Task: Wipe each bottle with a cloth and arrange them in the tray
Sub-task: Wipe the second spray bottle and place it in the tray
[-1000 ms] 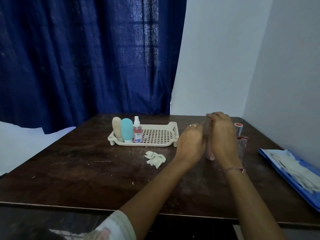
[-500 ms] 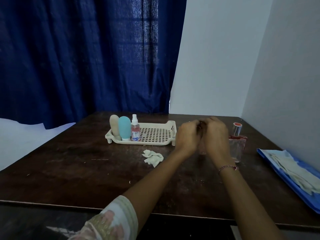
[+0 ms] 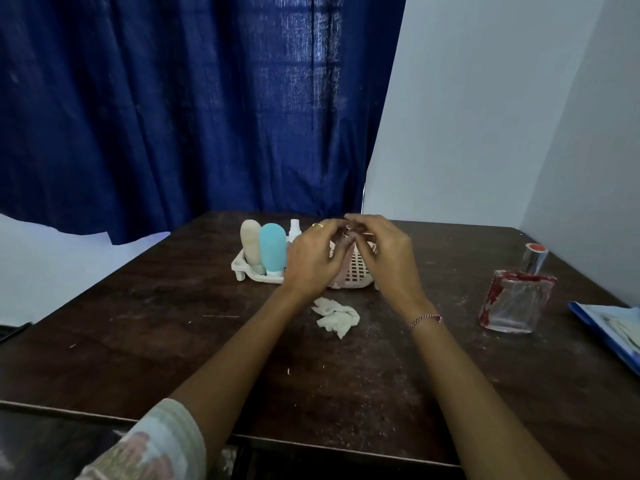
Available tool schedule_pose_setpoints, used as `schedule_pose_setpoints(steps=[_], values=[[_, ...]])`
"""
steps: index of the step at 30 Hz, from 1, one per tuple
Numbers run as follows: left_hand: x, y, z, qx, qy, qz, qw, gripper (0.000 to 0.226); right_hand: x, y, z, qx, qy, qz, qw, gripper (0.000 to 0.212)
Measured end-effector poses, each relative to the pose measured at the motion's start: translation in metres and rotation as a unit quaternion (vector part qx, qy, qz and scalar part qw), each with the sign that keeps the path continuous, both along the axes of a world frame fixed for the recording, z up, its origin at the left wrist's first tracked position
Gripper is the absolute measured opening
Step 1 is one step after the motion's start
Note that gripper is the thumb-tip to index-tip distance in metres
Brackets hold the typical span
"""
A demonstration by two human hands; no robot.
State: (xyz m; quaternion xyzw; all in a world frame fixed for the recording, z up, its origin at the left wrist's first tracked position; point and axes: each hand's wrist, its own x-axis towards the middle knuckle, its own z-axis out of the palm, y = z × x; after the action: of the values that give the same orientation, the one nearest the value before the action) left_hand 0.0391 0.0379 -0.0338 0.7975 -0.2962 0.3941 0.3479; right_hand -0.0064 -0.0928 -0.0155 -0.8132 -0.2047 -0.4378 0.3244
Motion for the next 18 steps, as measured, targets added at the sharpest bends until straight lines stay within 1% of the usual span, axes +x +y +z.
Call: schedule_pose_setpoints(steps=[1, 3, 4, 5, 7, 8, 9, 13, 15, 17, 18], values=[[0.002, 0.003, -0.002, -0.013, 0.005, 0.0, 1.0, 0.026, 0.0, 0.0, -0.002, 0.021, 0.005, 0.008, 1.0, 0.027], [0.006, 0.007, -0.004, -0.05, 0.023, -0.003, 0.998, 0.026, -0.003, -0.004, -0.001, 0.075, 0.0, 0.014, 0.997, 0.022], [0.009, 0.008, -0.004, -0.064, 0.036, -0.006, 0.997, 0.026, -0.004, -0.008, -0.001, 0.085, 0.005, 0.013, 0.996, 0.018], [0.01, 0.01, -0.004, -0.075, 0.049, -0.011, 0.996, 0.025, -0.006, -0.013, 0.0, 0.073, 0.035, 0.019, 0.997, 0.016], [0.013, 0.014, -0.005, -0.09, 0.068, -0.026, 0.993, 0.023, -0.008, -0.02, 0.0, -0.002, 0.163, 0.057, 0.985, 0.013], [0.014, 0.016, -0.005, -0.099, 0.077, -0.034, 0.991, 0.022, -0.008, -0.021, -0.001, -0.049, 0.221, 0.078, 0.971, 0.01], [0.014, 0.018, -0.005, -0.109, 0.087, -0.04, 0.989, 0.02, -0.008, -0.019, -0.004, -0.085, 0.257, 0.096, 0.958, 0.01], [0.015, 0.02, -0.004, -0.114, 0.113, -0.054, 0.986, 0.018, -0.006, -0.007, -0.015, -0.123, 0.312, 0.153, 0.93, 0.028], [0.016, 0.019, -0.006, -0.106, 0.127, -0.062, 0.984, 0.019, -0.002, -0.006, -0.02, -0.175, 0.346, 0.147, 0.91, 0.037], [0.017, 0.019, -0.007, -0.094, 0.138, -0.07, 0.983, 0.019, 0.001, -0.008, -0.024, -0.226, 0.367, 0.141, 0.891, 0.043], [0.018, 0.019, -0.007, -0.087, 0.143, -0.071, 0.983, 0.018, 0.002, -0.008, -0.025, -0.238, 0.369, 0.142, 0.887, 0.044]])
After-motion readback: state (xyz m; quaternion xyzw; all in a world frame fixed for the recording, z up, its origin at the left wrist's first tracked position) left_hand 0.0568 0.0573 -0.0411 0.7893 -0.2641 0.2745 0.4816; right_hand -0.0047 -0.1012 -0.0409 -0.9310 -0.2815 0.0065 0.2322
